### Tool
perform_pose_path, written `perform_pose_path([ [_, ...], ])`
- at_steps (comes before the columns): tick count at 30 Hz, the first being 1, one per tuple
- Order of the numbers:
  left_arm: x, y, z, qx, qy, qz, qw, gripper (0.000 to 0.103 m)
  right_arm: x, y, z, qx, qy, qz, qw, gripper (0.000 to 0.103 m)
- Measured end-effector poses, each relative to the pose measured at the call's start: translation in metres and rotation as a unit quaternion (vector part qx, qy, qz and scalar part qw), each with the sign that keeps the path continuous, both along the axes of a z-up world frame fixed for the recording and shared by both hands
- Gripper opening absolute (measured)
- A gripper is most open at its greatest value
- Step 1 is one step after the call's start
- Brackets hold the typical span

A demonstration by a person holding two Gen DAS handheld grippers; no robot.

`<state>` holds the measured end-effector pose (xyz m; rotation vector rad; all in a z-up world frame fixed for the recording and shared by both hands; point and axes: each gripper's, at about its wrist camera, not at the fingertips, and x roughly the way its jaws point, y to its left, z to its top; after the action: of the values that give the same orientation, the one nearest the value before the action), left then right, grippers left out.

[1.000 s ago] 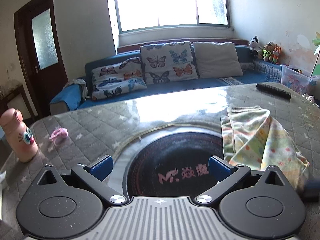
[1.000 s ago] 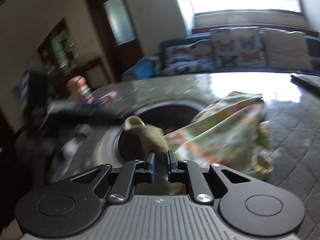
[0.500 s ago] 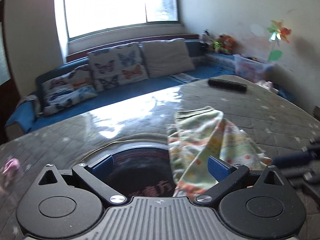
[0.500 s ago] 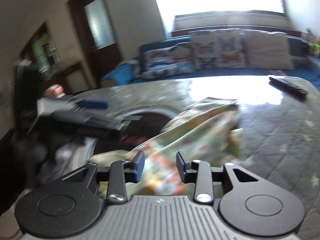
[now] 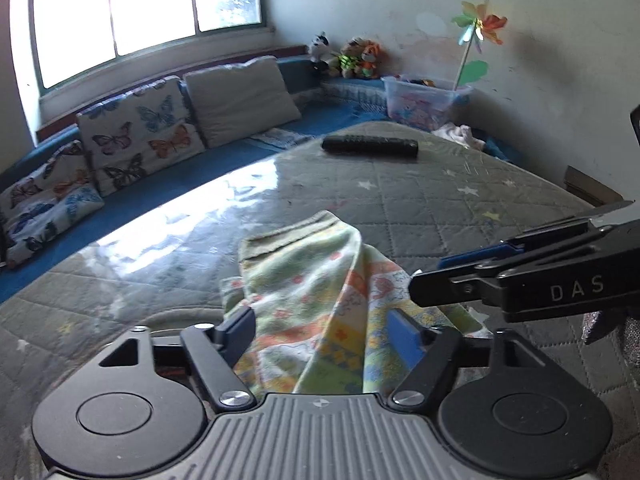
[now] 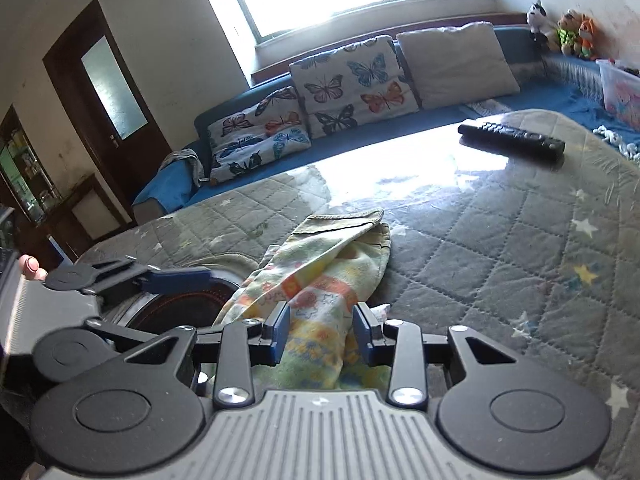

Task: Fold clothes
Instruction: 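Close the right gripper on the shirt while the left gripper grasps another edge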

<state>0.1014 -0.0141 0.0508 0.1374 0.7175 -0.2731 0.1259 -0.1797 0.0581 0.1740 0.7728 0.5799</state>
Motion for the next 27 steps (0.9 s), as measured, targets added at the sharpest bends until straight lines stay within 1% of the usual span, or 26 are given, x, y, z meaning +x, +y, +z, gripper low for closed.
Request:
perform_pose_path([
  [2,0.005,0.005,-0.004,-0.028,0.02,-0.008,0.9994,0.033,0.004,0.002,-0.002,0.001,0.002,0.005,1.0,0.035],
  [5,0.006,0.017,-0.006,-0.079,0.035,-0.008,0.9962,0.015,0.009,0.006,-0.005,0.007,0.011,0.013,1.0,0.035],
  [7,0.002,0.026,-0.002,-0.099,0.03,0.002,0.9947,0.006,0.012,0.007,-0.007,0.009,0.015,0.011,1.0,0.035],
  [9,-0.001,0.032,0.002,-0.104,0.026,0.008,0.9942,0.006,0.016,0.007,-0.01,0.012,0.02,0.005,1.0,0.035],
  [12,0.0,0.031,0.006,-0.093,0.024,0.009,0.9953,0.006,0.018,0.009,-0.015,0.012,0.025,-0.002,1.0,0.035],
  [15,0.002,0.029,0.005,-0.09,0.028,0.002,0.9955,0.008,0.02,0.013,-0.02,0.011,0.029,0.0,1.0,0.035],
  [17,0.005,0.026,0.003,-0.09,0.028,0.0,0.9956,0.016,0.021,0.015,-0.02,0.011,0.029,0.0,1.0,0.035],
  [19,0.009,0.023,-0.001,-0.089,0.033,-0.003,0.9955,0.017,0.023,0.016,-0.021,0.014,0.033,0.002,0.999,0.027],
  [21,0.011,0.023,-0.004,-0.089,0.036,-0.007,0.9953,0.016,0.023,0.018,-0.021,0.015,0.035,0.006,0.999,0.015],
  [22,0.011,0.025,-0.006,-0.092,0.038,-0.005,0.995,0.01,0.023,0.017,-0.02,0.017,0.033,0.004,0.999,0.011],
  [23,0.012,0.026,-0.007,-0.095,0.039,-0.004,0.9947,0.006,0.021,0.016,-0.019,0.018,0.03,0.002,0.999,0.006],
  [25,0.008,0.031,-0.006,-0.098,0.033,0.008,0.9946,0.004,0.018,0.013,-0.015,0.025,0.024,-0.006,0.999,0.004],
  [27,0.0,0.04,0.0,-0.099,0.018,0.026,0.9946,0.003,0.012,0.006,-0.008,0.037,0.015,-0.018,0.999,0.003],
])
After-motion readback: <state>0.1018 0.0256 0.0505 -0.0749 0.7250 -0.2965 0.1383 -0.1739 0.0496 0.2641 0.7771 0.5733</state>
